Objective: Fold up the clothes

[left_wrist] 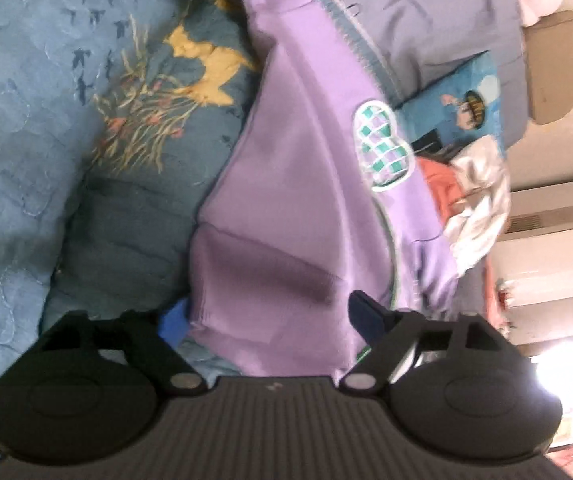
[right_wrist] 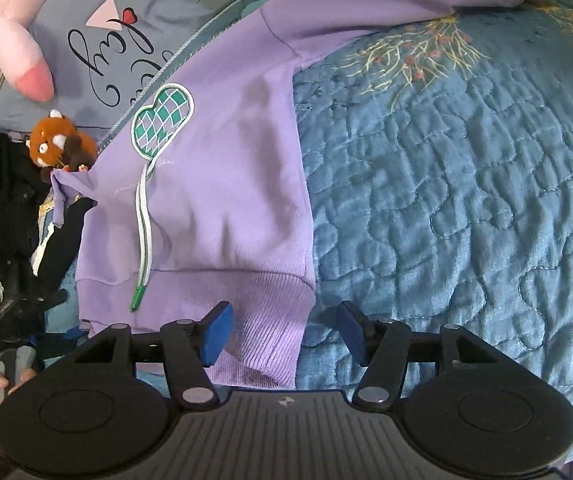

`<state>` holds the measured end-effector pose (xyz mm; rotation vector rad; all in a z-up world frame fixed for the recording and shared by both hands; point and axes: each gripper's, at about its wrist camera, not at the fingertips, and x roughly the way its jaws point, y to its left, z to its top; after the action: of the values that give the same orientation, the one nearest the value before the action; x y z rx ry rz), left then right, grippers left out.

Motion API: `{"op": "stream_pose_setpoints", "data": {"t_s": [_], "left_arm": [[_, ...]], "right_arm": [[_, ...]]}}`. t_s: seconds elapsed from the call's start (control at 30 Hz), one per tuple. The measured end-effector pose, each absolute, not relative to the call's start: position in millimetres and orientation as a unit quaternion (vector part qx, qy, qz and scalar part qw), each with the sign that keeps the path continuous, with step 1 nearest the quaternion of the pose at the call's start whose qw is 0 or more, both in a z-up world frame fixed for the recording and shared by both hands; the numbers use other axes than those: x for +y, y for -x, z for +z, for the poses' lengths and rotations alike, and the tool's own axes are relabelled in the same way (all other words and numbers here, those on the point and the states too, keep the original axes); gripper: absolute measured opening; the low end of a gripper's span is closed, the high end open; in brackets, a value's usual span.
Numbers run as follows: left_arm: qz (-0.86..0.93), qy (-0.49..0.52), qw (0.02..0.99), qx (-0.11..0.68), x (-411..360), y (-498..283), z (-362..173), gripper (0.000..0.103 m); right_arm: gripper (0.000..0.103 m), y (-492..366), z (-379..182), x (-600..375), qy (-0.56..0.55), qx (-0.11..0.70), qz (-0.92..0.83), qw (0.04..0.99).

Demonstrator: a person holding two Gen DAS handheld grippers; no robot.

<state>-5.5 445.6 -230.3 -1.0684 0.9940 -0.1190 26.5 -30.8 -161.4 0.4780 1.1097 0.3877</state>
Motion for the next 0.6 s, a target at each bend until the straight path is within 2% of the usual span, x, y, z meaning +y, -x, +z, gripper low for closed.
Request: {"op": "stream_pose_setpoints", "data": {"t_s": [0.03,0.1,0.2,0.4,0.47,0.5,0.53,0.57,0.6], "left_arm": [[-0.052,0.494,0.742,0.45,444.8,5.7,-231.3,0.075],[-0.043,0.505,0.738,0.445,445.9,4.9,-231.8,0.047],[-0.028,0.511,0.737,0.441,443.8,8.5,-231.9,0.023],[-0.014,0.522,0.743,0.419,437.9,19.1,-233.8,0.015],[-0.015,0.526,0.744,0.413,434.2,21.4,-230.3,0.015],[-0.014,0.526,0.745,0.41,432.6,22.6,-227.8,0.012],[-0.013,0.527,0.746,0.407,431.4,23.6,-224.9,0.012],[-0.011,0.529,0.747,0.403,430.8,24.7,-222.0,0.012],[-0.009,0.531,0.747,0.4,430.8,26.1,-219.6,0.012]], "right_arm": [[0.058,-27.3,-160.2,-30.2,-0.224,0.518,0.181,0.805],[0.058,-24.7,-159.6,-34.3,-0.23,0.514,0.178,0.807],[0.057,-19.7,-163.9,-44.0,-0.252,0.515,0.175,0.8],[0.055,-9.5,-174.0,-61.6,-0.31,0.507,0.172,0.785],[0.046,-10.1,-177.8,-63.4,-0.334,0.504,0.176,0.777],[0.03,-12.3,-180.9,-61.9,-0.351,0.504,0.189,0.766],[0.021,-14.6,-184.1,-60.4,-0.366,0.504,0.202,0.756],[0.02,-16.9,-186.7,-57.8,-0.373,0.507,0.207,0.749],[0.015,-18.9,-187.0,-53.2,-0.365,0.51,0.206,0.752]]}}
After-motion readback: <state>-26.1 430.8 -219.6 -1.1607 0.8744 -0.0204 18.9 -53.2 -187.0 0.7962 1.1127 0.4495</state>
